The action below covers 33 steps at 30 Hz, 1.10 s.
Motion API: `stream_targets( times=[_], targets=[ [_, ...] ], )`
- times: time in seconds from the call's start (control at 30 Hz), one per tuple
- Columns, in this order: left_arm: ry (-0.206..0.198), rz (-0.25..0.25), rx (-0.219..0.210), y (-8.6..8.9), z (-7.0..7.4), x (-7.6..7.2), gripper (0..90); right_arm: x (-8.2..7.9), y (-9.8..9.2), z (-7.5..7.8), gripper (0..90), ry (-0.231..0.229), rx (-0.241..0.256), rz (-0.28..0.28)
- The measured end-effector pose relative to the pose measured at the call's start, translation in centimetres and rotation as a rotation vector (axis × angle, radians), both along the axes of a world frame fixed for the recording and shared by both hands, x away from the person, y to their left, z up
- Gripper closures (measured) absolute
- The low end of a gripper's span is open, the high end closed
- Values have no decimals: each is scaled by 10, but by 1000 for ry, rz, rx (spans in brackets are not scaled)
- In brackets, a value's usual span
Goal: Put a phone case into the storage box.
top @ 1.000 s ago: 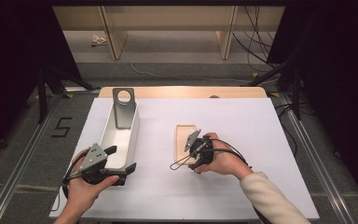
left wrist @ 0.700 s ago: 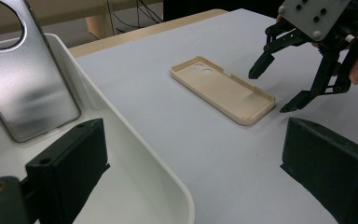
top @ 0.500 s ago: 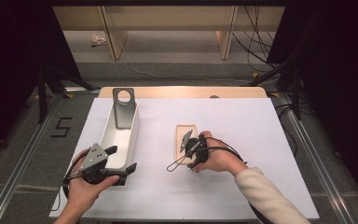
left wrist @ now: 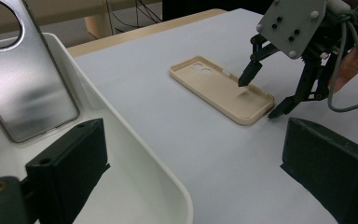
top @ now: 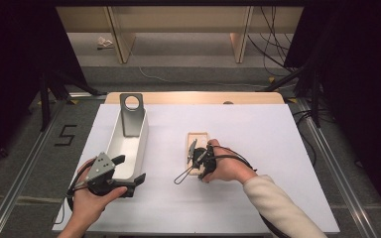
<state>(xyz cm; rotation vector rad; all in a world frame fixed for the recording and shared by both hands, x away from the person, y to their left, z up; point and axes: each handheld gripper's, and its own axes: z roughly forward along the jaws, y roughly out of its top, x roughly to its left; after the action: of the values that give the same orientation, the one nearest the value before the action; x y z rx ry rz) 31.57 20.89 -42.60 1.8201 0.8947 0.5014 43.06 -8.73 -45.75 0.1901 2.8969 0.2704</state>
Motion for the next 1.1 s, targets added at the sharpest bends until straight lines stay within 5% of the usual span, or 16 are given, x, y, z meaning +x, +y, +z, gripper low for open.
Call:
stream_targets(
  times=[1.1],
  targets=[
    [6,-6,4,-1,-1,0,61,4,14,1,398,7,-70,59]
  ],
)
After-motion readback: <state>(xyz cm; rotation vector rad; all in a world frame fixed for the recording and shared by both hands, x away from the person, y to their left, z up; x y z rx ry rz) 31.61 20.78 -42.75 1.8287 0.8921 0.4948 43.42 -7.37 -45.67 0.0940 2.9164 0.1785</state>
